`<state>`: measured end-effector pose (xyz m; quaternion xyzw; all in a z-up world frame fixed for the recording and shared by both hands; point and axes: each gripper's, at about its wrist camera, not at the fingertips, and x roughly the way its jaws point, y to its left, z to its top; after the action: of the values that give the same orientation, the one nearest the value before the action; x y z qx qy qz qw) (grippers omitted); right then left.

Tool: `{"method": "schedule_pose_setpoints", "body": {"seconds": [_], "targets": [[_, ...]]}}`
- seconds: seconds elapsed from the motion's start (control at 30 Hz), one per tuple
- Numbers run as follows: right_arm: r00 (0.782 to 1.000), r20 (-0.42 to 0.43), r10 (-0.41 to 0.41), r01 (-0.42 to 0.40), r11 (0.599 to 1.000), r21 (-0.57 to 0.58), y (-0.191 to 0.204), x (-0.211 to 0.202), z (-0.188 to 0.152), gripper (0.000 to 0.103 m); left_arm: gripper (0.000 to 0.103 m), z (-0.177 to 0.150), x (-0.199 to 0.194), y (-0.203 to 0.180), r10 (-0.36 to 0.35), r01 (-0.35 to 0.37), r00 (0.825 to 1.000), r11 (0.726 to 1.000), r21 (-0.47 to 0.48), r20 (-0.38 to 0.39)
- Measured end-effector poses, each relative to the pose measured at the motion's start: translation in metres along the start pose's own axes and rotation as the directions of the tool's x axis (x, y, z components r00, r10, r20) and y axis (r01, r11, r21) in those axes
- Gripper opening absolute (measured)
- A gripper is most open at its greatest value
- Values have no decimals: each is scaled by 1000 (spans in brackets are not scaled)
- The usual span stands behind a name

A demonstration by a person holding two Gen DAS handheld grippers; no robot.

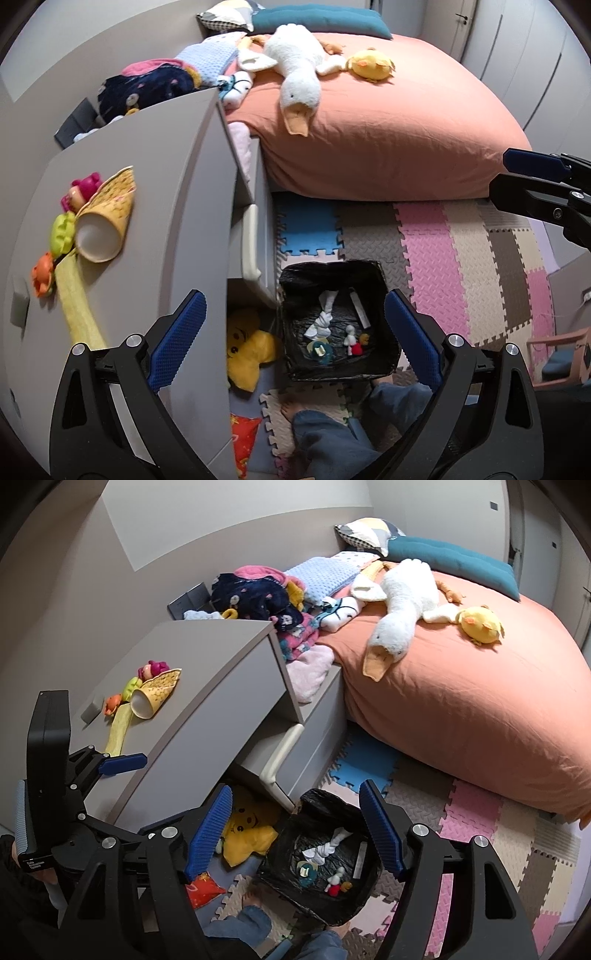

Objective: Collect trash
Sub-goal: 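Open both tools over the black bin to drop the toys, then move both open tools back over the desk toys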

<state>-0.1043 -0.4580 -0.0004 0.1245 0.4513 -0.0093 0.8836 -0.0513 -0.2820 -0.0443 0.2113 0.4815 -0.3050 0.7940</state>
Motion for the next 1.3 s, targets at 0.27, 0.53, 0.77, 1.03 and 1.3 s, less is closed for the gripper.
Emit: {"method": "schedule_pose_setpoints", "body": {"seconds": [0.27,0.53,0.77,1.03,1.3], "targets": [[999,-21,40,-41,998,-52,26,17,9,72,94,-13,-8,34,48,-48,999,996,-81,3],[995,-45,89,-94,988,-121,59,35,21,72,94,-29,-16,74,94,-91,996,978,-188,8],[989,-62,131,-140,975,-173,87,50,32,72,94,-40,-17,107,129,-124,992,956,-264,1],[984,-69,165,-176,963,-205,111,66,45,72,94,-48,-16,140,144,-133,990,924,-359,4],[980,-73,185,-197,950,-243,136,85,58,72,74,-50,-7,176,150,-137,989,879,-457,-8]]}}
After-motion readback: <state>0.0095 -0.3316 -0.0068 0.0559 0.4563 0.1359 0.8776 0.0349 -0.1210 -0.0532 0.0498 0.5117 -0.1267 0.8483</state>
